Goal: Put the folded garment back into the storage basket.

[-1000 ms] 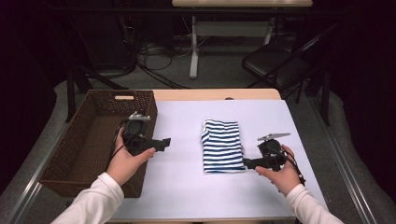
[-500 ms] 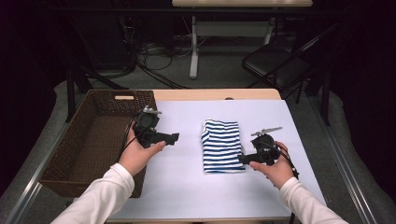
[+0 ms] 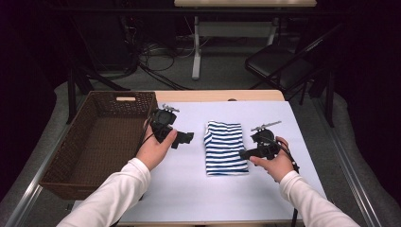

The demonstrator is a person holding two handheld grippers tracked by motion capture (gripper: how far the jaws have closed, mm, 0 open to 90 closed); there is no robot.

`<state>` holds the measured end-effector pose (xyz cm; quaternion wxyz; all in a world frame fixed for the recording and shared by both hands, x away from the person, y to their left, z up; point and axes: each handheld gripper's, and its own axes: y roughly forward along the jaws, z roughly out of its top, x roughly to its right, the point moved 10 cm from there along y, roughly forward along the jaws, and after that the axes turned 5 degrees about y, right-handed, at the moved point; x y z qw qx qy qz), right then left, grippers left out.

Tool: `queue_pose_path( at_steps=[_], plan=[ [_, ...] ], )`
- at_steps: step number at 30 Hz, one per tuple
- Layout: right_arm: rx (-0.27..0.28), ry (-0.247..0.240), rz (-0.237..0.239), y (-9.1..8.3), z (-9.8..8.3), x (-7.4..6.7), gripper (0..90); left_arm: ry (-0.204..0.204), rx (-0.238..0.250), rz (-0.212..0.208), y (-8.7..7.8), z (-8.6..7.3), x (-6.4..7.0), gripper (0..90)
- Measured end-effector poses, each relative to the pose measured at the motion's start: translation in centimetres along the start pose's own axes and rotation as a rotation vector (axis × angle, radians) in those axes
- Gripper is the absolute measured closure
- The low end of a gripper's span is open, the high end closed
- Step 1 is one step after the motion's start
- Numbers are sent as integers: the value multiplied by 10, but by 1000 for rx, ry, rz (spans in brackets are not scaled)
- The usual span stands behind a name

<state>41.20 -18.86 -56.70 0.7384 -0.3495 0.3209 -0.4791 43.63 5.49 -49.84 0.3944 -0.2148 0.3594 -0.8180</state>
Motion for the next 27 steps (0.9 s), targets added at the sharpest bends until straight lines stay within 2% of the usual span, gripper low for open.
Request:
queue_pose_path(
  at_steps=[11,19,27],
  plan=[
    [-2,3,2,4,9,-5,175,20,-15,-19,15,11,11,2],
    [-8,9,-1,11,17,-6,177,-13,-39,-36,29,15,12,2],
    [-13,38,-7,18,26,-6,187,-43,-55,-49,43,18,11,3]
  ],
)
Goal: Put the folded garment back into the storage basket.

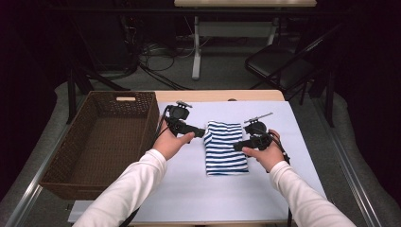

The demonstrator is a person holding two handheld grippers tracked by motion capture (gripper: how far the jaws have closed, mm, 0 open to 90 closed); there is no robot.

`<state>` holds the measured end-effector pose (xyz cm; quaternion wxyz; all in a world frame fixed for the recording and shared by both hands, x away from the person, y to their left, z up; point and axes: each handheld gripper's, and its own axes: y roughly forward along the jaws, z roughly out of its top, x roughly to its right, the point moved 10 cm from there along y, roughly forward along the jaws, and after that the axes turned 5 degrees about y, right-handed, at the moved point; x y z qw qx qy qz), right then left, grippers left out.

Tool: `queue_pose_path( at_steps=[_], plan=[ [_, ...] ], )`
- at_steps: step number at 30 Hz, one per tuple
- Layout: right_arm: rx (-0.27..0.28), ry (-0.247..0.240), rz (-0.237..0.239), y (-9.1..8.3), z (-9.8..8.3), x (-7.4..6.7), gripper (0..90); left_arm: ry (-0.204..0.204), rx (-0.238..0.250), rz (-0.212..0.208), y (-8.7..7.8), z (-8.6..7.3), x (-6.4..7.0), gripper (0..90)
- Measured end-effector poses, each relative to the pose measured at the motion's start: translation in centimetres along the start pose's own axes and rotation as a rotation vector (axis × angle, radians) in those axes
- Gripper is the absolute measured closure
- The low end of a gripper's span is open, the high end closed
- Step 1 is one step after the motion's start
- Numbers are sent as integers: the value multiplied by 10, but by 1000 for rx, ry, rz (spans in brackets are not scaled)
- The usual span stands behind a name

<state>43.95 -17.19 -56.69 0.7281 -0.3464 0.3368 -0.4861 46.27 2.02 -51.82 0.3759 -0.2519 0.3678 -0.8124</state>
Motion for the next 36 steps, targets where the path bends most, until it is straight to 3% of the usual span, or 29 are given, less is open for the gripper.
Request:
queue_pose_path(
  at_steps=[6,19,28,34,36],
  plan=[
    [11,21,8,7,8,-1,192,-26,-12,-23,10,5,1,22],
    [33,91,-7,18,19,9,209,-67,-13,-7,27,17,-2,72],
    [21,130,-14,26,21,22,255,-91,-17,-29,40,25,3,152],
    [7,140,-15,30,21,25,286,-76,-35,-27,50,28,6,156],
    [-9,144,-11,31,19,26,307,-91,-37,-27,54,29,7,157]
  ],
)
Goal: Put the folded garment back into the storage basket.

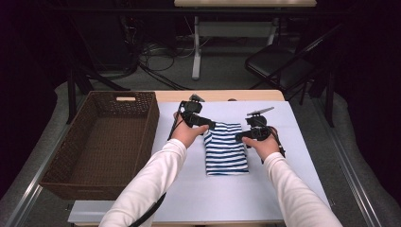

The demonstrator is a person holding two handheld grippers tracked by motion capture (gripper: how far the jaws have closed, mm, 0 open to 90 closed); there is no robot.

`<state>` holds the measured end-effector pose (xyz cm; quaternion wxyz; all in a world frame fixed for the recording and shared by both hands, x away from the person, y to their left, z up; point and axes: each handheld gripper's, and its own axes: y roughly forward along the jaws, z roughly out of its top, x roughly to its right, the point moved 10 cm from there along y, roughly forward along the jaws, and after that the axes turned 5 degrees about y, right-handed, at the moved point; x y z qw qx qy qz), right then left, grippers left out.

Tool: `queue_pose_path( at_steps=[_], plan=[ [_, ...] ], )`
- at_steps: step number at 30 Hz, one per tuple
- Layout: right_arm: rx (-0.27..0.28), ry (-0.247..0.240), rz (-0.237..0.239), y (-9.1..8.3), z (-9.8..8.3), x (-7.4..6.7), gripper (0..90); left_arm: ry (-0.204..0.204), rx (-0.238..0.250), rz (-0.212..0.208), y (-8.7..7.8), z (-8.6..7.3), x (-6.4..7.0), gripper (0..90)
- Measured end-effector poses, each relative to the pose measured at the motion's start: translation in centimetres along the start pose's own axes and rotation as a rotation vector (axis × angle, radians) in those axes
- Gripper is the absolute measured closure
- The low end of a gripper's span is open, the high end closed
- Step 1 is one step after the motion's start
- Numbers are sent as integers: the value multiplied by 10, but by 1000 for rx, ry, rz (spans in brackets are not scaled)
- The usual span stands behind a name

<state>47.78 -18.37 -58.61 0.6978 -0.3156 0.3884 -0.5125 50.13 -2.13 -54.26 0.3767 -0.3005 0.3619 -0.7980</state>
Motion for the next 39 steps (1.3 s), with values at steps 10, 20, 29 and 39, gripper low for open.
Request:
queue_pose_path(
  at_steps=[10,20,29,39],
  plan=[
    [3,6,5,3,0,0,364,-62,-16,2,18,-1,-11,159],
    [-23,-3,4,9,-2,-1,360,-90,-25,-3,28,-3,-19,239],
    [-32,2,-3,14,-3,-1,402,-112,-48,-11,38,-6,-19,255],
    [-48,21,1,16,-5,2,457,-143,-93,-21,50,-13,-17,315]
  ],
)
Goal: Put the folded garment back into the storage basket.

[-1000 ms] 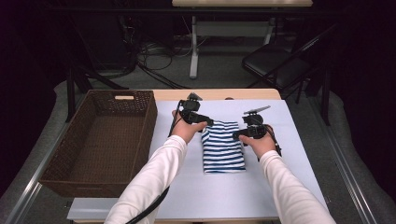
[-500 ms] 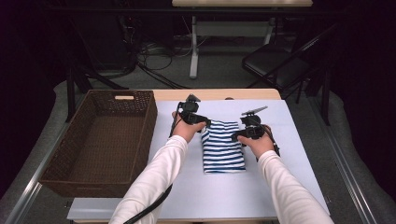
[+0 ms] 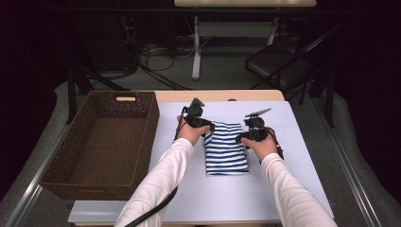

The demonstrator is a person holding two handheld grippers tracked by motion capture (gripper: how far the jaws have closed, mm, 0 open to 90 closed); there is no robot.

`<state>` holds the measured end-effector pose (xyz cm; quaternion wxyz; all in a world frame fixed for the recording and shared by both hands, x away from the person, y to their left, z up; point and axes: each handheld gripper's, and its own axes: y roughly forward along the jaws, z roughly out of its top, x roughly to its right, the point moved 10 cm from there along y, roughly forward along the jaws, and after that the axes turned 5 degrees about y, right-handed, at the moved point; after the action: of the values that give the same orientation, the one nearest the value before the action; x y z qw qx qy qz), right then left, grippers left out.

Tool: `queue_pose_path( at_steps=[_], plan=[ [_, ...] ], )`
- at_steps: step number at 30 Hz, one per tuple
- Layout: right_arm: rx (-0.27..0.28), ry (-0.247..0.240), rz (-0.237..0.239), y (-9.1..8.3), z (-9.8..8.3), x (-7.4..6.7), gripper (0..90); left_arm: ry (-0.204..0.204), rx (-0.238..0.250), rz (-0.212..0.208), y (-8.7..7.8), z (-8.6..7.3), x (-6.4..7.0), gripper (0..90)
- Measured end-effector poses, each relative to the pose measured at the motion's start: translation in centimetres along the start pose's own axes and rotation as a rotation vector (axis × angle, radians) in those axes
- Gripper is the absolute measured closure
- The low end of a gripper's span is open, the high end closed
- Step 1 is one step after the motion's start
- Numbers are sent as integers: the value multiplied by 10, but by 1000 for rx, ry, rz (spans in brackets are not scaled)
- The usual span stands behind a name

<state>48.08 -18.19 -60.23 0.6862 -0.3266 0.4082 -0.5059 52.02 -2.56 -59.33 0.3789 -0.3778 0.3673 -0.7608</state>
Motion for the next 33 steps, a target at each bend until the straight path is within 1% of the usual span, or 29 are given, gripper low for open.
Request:
queue_pose_path(
  at_steps=[2,5,8,10,14,15,18,19,22,25,27,29,30,31,33],
  plan=[
    [-3,-2,0,0,0,0,463,2,-4,-7,2,0,0,320],
    [-4,0,3,0,-1,0,476,5,-8,-2,6,-1,0,340],
    [-7,3,4,-1,-1,0,489,-7,-14,1,10,-3,-1,340],
    [-6,7,5,0,-1,0,495,-14,-16,-6,13,-4,0,355],
    [-14,7,6,0,-3,-1,502,-20,-37,-16,19,-7,2,380],
    [-15,5,6,0,-3,-1,504,-20,-37,-16,21,-7,3,401],
    [-10,6,7,1,-3,-1,507,-22,-38,-20,23,-6,5,421],
    [-16,2,5,0,-4,-1,509,-21,-37,-18,24,-6,6,424],
    [-16,8,8,0,-4,0,513,-21,-42,-12,26,-6,7,443],
    [-18,6,7,1,-5,1,514,-25,-42,-15,27,-6,8,455],
    [-2,19,15,1,-5,2,519,-29,-46,-16,28,-7,8,468],
    [-8,30,12,2,-6,4,522,-40,-43,-20,29,-7,9,483],
    [-7,29,15,3,-7,5,523,-42,-48,-24,29,-8,9,490],
    [-13,39,21,4,-8,5,529,-52,-46,-26,30,-8,10,504],
    [-20,47,19,4,-8,6,535,-47,-43,-24,31,-8,10,510]
  ],
)
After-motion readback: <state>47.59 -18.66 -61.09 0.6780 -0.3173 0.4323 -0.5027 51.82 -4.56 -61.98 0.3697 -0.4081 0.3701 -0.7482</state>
